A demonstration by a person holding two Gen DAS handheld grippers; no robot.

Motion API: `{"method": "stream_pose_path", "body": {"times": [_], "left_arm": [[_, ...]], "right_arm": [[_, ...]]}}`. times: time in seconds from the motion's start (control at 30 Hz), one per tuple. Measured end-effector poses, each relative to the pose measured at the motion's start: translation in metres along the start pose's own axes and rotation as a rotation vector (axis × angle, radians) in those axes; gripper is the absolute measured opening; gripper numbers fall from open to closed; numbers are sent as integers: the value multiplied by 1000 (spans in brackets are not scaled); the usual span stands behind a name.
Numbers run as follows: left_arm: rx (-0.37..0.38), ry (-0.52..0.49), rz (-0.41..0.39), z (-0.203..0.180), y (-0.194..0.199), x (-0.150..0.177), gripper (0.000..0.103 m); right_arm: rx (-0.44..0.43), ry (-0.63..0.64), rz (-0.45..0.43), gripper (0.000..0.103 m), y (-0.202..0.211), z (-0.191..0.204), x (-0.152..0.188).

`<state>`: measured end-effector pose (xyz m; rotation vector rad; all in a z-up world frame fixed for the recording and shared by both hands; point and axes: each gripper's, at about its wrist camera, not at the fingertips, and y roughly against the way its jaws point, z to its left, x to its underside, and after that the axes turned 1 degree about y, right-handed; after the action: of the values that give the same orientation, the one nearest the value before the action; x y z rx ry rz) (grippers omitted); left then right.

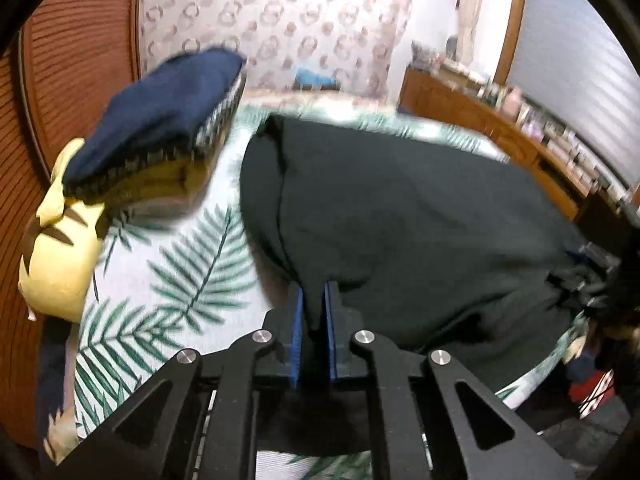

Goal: Fold small clothes
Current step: 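Pinch the folded shirt edge with the left tool and straighten it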

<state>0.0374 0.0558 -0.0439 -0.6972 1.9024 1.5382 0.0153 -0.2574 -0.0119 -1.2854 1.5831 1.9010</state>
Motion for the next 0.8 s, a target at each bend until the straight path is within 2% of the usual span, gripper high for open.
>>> {"method": "stream_pose_path", "body": {"times": [0.1,0.3,0.57,0.8], "left_arm": [[17,-7,-71,-11,18,-11,10],[61,-55,-132,-37,27,-33,10],[121,-136,-171,-75,27,-55,10],[175,-192,-172,-105,19,-66,10]], "right_arm": [[-6,-21,10,82,4,-7,0],[-1,-45,13,82,18,-17,3],[16,-62,5,82,30,-20,4],[33,-82,-21,82,40,-19,10]]}}
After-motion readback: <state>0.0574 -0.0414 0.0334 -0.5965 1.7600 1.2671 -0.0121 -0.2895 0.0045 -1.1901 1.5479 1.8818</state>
